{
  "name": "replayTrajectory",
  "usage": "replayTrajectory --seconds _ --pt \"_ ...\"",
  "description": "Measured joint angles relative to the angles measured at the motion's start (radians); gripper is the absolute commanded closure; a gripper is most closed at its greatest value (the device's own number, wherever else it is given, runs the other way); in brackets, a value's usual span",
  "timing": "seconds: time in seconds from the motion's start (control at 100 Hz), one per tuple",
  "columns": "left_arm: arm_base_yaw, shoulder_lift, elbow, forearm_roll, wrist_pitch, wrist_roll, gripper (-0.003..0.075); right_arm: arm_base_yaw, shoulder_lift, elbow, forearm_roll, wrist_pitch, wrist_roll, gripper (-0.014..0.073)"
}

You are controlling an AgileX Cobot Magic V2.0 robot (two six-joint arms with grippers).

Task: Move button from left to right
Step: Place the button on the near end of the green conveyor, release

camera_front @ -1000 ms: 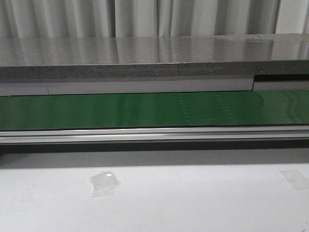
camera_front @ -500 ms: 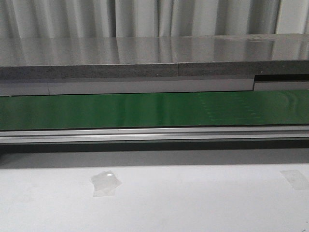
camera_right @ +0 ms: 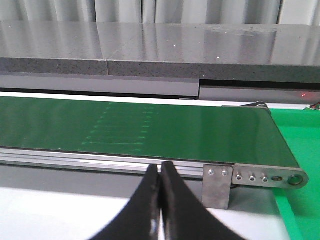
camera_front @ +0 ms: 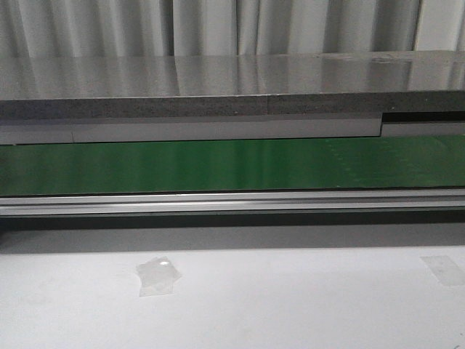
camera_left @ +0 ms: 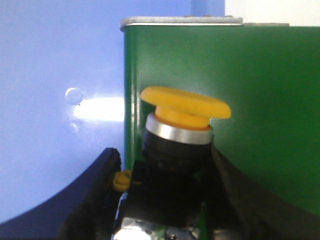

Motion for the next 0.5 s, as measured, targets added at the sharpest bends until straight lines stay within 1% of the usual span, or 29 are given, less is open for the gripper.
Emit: replayTrajectory --seconds 0.21,0.5 --pt "0.0 0.0 0.001 -0.004 0.004 0.0 0.0635 0.0 0.0 0.0 0.0 0.0 0.0 0.0662" --pt "0.0 0.004 0.043 -0.018 -0.009 0.001 0.0634 0.0 0.0 0.0 0.0 0.0 0.0 0.0662"
